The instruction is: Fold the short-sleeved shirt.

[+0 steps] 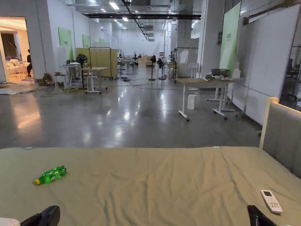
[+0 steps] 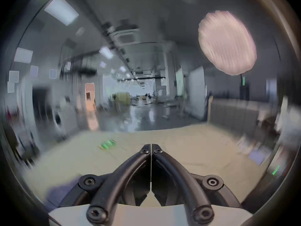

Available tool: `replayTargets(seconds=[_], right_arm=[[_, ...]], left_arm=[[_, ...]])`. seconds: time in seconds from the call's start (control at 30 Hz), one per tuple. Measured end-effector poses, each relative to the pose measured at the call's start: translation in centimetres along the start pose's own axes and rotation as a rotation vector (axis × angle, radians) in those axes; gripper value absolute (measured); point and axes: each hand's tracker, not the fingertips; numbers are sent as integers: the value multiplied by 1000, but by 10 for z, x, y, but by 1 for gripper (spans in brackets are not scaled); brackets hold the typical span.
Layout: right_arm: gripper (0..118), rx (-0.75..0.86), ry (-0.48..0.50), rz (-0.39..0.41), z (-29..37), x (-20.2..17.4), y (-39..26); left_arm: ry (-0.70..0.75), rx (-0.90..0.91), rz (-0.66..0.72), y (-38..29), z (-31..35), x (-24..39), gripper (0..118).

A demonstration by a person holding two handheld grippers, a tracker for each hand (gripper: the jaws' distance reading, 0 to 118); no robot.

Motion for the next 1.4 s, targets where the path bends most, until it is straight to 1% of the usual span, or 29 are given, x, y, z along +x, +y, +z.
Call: replayTargets(seconds=[0.03, 0.07, 0.1, 0.13, 0.17, 0.27, 0.33, 0.4, 0.53, 0.73, 1.13, 1.4], right_arm=[[0, -92, -6, -138, 1, 1, -13], [0, -87, -22, -142, 2, 2, -14], [0, -31, -27, -76, 5, 3, -10], [0, -83, 35, -139, 3, 4, -14], [0, -77, 44, -127, 4, 2, -14], [0, -85, 51, -149, 3, 2, -14], [0, -90, 55, -148, 4, 1, -15], [0, -93, 71, -150, 6, 1, -16], [0, -101, 85, -150, 8, 0, -17], [0, -96, 92, -154, 10, 3, -15], [0, -72, 111, -117, 11, 1, -10], [0, -67, 117, -127, 10, 1, -8]], left_arm=[[30, -21, -24, -6, 1, 3, 0], [113, -39, -124, -12, 3, 11, 0], [143, -42, -237, -15, 4, 16, 0], [143, -39, -312, -18, 7, 30, 0], [142, -37, -346, -19, 10, 35, 0], [98, -34, -306, -21, 12, 32, 0], [122, -32, -359, -23, 12, 39, 0], [120, -37, -367, -22, 11, 39, 0], [89, -29, -278, -17, 11, 32, 0], [83, -19, -241, -12, 12, 28, 0], [79, -9, -228, -10, 13, 33, 0], [91, -11, -233, -7, 12, 36, 0]])
